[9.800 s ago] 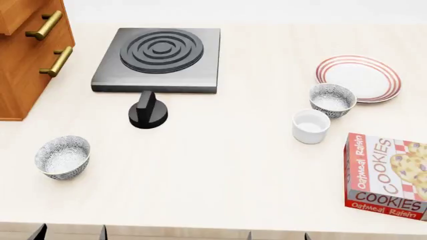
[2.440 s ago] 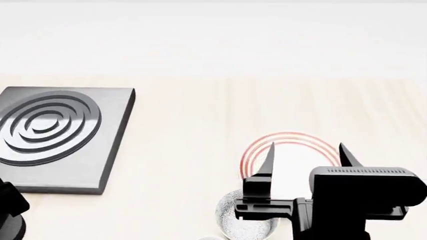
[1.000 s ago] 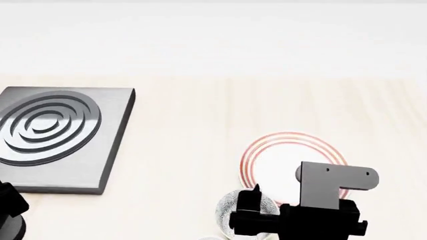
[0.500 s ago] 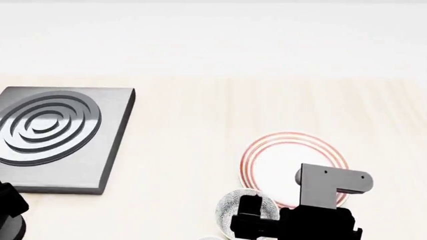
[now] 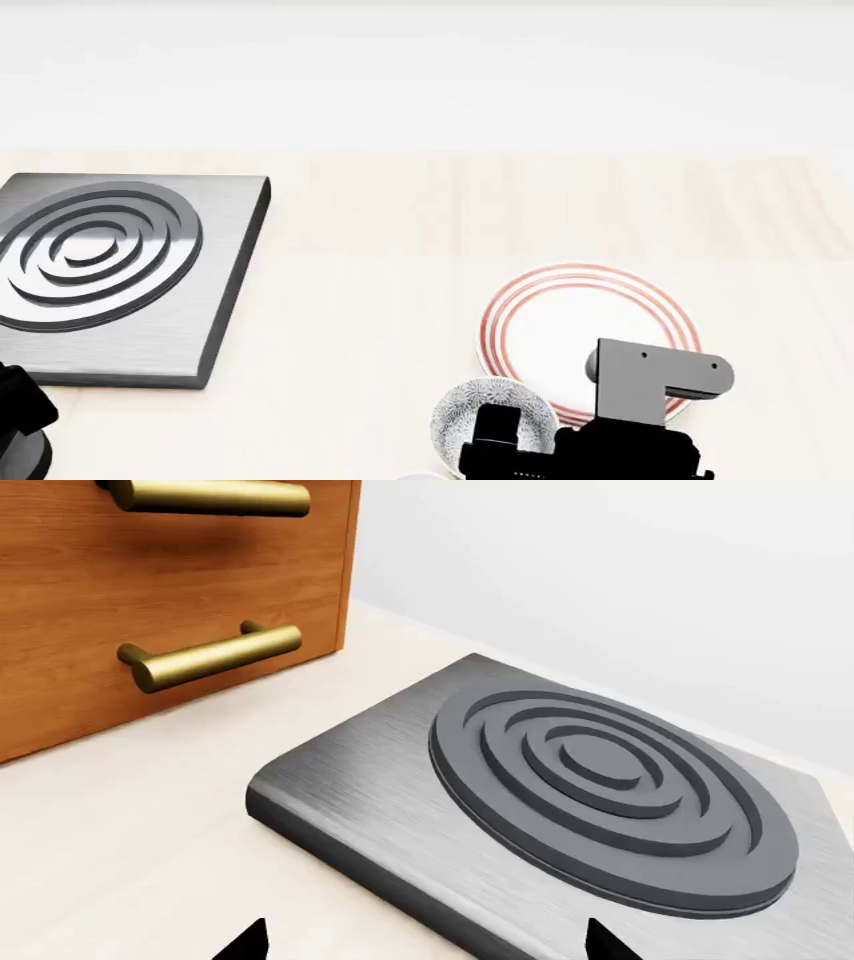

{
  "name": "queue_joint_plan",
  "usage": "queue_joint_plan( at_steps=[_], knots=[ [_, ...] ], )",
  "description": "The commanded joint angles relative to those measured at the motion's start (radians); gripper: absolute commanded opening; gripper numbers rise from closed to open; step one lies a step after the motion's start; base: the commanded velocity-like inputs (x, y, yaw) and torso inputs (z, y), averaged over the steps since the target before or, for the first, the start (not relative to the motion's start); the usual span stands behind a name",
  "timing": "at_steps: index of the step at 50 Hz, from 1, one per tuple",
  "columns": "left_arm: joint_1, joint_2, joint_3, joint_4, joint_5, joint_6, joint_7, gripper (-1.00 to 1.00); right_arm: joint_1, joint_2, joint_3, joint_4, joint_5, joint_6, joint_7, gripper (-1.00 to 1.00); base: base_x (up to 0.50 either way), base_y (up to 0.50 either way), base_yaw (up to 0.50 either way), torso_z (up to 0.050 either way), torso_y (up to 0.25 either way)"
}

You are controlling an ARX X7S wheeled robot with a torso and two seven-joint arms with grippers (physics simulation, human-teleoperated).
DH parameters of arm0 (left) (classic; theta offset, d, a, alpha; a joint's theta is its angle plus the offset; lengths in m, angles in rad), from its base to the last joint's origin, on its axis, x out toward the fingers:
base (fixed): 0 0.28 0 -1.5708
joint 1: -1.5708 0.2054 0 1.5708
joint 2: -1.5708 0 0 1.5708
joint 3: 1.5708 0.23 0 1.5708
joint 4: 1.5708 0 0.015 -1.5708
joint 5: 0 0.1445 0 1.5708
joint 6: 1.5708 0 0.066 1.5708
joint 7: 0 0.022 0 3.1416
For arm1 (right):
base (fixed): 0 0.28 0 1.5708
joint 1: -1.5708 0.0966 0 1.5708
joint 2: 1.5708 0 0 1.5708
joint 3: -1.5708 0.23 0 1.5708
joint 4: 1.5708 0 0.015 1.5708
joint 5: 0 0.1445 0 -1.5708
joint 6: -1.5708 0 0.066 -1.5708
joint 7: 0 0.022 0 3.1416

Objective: Pick the akita bowl between the plate and the ramekin and place it on the plate.

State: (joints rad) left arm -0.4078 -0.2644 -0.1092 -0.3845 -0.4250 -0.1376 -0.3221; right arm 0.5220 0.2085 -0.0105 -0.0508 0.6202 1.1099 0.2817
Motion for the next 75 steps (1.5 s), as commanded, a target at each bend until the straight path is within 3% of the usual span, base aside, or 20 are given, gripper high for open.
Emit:
queue_joint_plan(
  at_steps=[1,75],
  knots=[
    [0.002,-0.001,0.003,0.002,-0.002,0.001,-0.003,1.00,0.005,-0.002,0.009,0.039,0.012,-0.011,-0.010,1.00,0.00,0.00,0.00,0.000,0.000],
    [0.002,-0.010,0.018,0.002,-0.015,0.007,-0.013,1.00,0.025,0.008,-0.035,0.235,0.026,-0.113,-0.099,1.00,0.00,0.00,0.00,0.000,0.000]
  ],
)
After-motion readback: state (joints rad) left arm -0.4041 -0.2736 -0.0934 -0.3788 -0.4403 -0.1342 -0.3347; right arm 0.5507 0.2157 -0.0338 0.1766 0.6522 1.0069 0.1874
